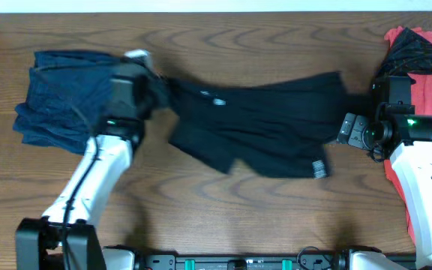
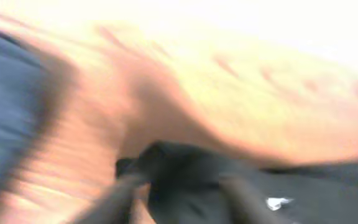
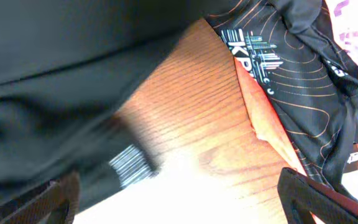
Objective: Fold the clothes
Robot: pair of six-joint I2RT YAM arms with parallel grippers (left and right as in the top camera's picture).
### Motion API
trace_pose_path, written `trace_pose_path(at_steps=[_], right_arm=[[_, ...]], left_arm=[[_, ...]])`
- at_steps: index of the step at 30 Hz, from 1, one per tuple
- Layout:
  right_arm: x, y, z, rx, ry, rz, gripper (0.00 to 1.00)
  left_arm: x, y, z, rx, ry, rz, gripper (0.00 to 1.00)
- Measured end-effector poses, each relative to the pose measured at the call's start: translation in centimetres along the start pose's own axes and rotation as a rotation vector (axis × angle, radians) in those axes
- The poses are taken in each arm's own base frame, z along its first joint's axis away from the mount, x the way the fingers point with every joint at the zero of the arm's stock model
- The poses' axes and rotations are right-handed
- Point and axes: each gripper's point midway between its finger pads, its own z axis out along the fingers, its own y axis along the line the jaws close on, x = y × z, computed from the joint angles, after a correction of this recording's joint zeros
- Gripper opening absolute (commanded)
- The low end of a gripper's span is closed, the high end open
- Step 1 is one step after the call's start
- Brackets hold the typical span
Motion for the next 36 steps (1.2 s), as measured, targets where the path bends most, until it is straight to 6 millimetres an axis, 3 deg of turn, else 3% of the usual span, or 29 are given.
trace_pose_path(at_steps=[2,3,8,12,19,22,36], right_arm=[[0.0,0.0,0.0,0.000,0.001,0.000,0.99],[0.0,0.0,0.0,0.001,0.001,0.000,0.99],[0.1,0.0,0.0,0.001,0.003,-0.001,0.99],[0.1,0.0,0.0,0.001,0.002,-0.001,0.99],[0.0,0.0,0.0,0.000,0.000,0.000,0.99],[0.1,0.0,0.0,0.001,0.003,-0.001,0.99],[0.2,-0.1,0.0,0.003,0.009,-0.002,0.99]], left_arm=[[0.2,1.5,-0.2,-0.033,0.028,-0.016,0.98],[1.2,1.9,-0.3,-0.041,0.076,-0.021,0.98],[9.1,1.4,-1.9,-0.016,0.403,-0.045,0.98],[13.7,-0.9,-4.1,0.051,0.604,-0.072,0.98],[18.6,-6.8,-6.2,0.180,0.747,0.006,1.00],[20.6,-8.8,-6.7,0.203,0.781,0.021,0.81],[29.3,-13.5,-6.5,0.056,0.962,-0.215,0.77]])
